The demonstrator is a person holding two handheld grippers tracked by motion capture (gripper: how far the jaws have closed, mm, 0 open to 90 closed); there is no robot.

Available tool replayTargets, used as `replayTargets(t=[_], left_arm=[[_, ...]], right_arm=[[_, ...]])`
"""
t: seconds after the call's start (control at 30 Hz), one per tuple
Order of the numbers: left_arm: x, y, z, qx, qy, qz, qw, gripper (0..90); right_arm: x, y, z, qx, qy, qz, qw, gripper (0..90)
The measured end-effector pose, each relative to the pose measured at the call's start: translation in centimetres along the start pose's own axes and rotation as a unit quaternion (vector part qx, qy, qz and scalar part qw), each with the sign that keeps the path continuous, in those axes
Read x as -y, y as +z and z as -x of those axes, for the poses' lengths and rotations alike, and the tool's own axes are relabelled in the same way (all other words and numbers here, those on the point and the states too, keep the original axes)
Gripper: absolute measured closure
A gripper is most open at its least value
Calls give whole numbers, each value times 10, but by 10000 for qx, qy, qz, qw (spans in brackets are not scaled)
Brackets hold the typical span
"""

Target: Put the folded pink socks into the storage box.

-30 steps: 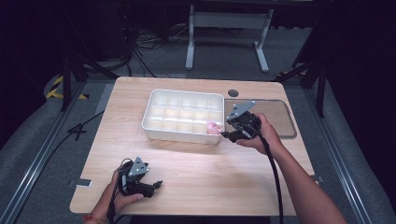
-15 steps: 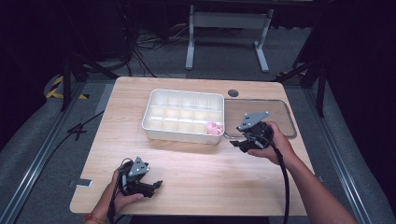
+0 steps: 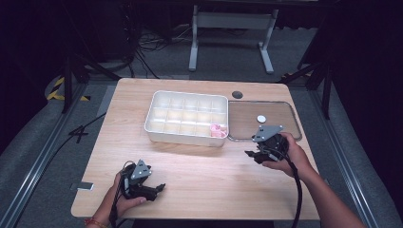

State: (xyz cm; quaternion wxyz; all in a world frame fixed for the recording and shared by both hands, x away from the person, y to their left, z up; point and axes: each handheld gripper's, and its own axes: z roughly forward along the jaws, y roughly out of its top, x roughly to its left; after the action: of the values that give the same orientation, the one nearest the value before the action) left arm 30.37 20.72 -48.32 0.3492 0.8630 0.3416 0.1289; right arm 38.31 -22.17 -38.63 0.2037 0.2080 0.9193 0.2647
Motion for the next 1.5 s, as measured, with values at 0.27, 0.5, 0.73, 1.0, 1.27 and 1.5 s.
replayTargets(t=[0.27, 0.5, 0.73, 1.0, 1.27, 1.5], left_arm=[[0, 0, 0, -6, -4, -4, 10000, 145], [0, 0, 0, -9, 3, -7, 10000, 145], [0, 0, 0, -8, -6, -3, 10000, 145], [0, 0, 0, -9, -6, -5, 10000, 144], [0, 0, 0, -10, -8, -5, 10000, 145], [0, 0, 0, -11, 2, -7, 10000, 145]], right_arm=[[22, 1, -5, 0, 59, -200, 9998, 404], [37, 0, -9, -35, 118, -192, 9997, 406], [61, -1, -15, -73, 247, -192, 9995, 396], [94, -7, -19, -128, 516, -54, 9986, 388], [127, -15, -19, -148, 834, 146, 9963, 363], [152, -17, -17, -209, 1181, 348, 9922, 347]])
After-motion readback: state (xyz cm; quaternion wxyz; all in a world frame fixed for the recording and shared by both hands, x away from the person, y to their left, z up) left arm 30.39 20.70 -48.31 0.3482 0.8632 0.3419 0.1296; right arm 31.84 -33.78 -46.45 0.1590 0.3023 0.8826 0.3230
